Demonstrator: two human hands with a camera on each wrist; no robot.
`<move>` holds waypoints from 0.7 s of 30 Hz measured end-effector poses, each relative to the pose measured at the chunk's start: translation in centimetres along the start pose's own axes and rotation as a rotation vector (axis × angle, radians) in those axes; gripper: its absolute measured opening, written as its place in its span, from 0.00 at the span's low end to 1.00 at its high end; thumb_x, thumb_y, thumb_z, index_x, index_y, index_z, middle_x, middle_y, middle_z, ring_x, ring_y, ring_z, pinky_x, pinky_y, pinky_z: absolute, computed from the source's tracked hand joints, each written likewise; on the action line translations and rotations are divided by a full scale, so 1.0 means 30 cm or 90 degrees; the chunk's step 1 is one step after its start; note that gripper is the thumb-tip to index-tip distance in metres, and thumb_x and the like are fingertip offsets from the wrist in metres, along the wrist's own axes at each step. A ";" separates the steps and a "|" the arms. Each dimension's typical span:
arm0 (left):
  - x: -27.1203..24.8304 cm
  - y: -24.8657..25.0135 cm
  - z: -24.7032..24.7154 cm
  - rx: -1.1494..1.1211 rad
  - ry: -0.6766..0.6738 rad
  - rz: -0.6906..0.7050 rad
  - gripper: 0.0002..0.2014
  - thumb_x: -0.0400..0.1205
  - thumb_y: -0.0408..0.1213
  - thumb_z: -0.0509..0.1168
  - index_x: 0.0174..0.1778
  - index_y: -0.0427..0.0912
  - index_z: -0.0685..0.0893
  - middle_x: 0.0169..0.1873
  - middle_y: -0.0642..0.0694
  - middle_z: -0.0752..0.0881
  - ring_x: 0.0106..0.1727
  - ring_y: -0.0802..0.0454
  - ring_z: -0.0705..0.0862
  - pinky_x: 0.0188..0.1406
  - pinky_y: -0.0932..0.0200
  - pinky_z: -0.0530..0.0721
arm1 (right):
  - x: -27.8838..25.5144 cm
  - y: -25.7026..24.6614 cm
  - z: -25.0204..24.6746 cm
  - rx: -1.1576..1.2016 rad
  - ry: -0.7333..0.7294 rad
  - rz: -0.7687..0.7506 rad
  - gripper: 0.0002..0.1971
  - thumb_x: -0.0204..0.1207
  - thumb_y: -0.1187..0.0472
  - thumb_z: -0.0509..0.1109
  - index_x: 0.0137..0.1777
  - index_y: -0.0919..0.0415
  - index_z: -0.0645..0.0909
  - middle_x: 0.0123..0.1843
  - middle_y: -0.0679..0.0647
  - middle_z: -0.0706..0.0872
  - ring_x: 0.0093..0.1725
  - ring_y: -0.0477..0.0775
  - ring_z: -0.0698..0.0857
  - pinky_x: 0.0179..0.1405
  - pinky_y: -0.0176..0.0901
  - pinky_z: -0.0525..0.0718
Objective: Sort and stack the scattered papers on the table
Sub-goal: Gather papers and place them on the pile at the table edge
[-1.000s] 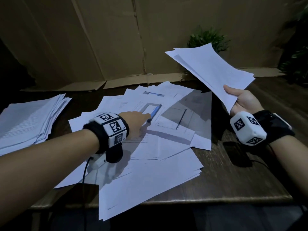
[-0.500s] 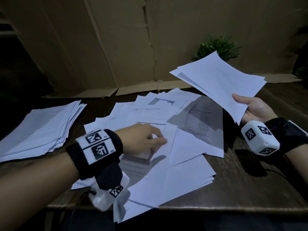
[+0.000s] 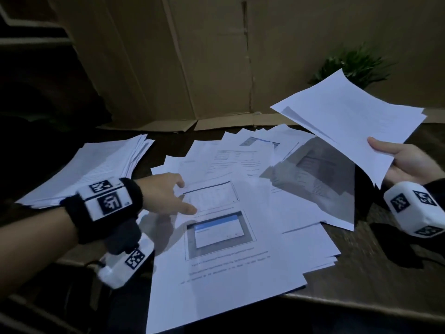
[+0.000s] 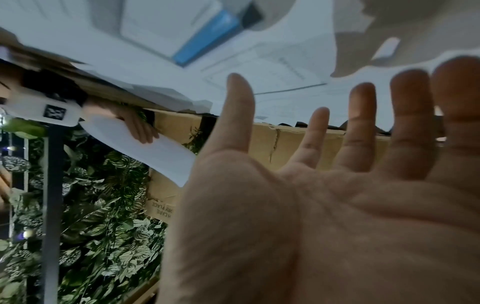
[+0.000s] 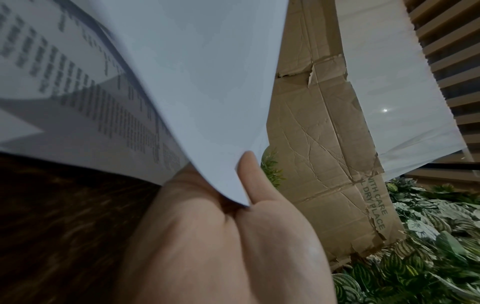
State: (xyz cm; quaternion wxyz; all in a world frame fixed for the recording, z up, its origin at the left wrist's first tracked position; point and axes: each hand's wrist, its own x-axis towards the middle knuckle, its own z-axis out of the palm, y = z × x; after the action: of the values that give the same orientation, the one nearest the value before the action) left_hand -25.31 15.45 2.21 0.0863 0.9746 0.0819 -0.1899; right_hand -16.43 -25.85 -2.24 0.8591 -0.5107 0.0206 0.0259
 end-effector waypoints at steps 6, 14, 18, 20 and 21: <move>-0.172 -0.128 0.065 -0.109 -0.150 -0.104 0.30 0.75 0.66 0.67 0.50 0.38 0.78 0.31 0.39 0.92 0.35 0.43 0.92 0.43 0.48 0.92 | 0.003 0.021 0.018 -0.045 -0.020 0.017 0.27 0.70 0.63 0.69 0.71 0.52 0.84 0.69 0.54 0.87 0.63 0.54 0.89 0.50 0.45 0.91; -0.267 -0.146 0.217 -0.509 -0.143 -0.150 0.18 0.78 0.38 0.75 0.49 0.33 0.73 0.32 0.28 0.88 0.24 0.42 0.86 0.19 0.57 0.82 | 0.053 0.051 -0.019 -0.041 0.000 0.055 0.30 0.76 0.60 0.70 0.79 0.54 0.74 0.69 0.53 0.87 0.63 0.53 0.89 0.45 0.47 0.92; -0.272 -0.160 0.275 -0.657 -0.060 -0.158 0.29 0.74 0.22 0.76 0.65 0.35 0.67 0.29 0.35 0.85 0.19 0.47 0.81 0.17 0.58 0.81 | 0.120 0.096 -0.073 -0.040 0.024 0.070 0.27 0.81 0.56 0.69 0.80 0.54 0.74 0.73 0.53 0.85 0.69 0.56 0.86 0.52 0.54 0.90; -0.272 -0.177 0.272 -0.704 0.002 -0.158 0.27 0.75 0.21 0.74 0.66 0.35 0.69 0.29 0.39 0.80 0.20 0.52 0.77 0.13 0.62 0.76 | 0.134 0.095 -0.093 -0.067 0.036 0.084 0.30 0.79 0.54 0.72 0.81 0.52 0.73 0.75 0.54 0.82 0.71 0.58 0.84 0.55 0.56 0.89; -0.272 -0.187 0.263 -0.721 0.038 -0.153 0.26 0.75 0.22 0.74 0.66 0.35 0.71 0.36 0.39 0.80 0.26 0.52 0.79 0.13 0.62 0.77 | 0.130 0.089 -0.093 -0.082 0.044 0.085 0.30 0.79 0.54 0.72 0.81 0.51 0.73 0.75 0.54 0.82 0.71 0.58 0.85 0.55 0.56 0.89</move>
State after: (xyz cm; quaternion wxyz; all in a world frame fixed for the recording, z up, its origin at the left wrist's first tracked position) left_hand -36.66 18.30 -2.64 0.5699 0.7651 0.2835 -0.0976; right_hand -12.74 -26.94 -6.16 0.8196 -0.5630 0.0825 0.0669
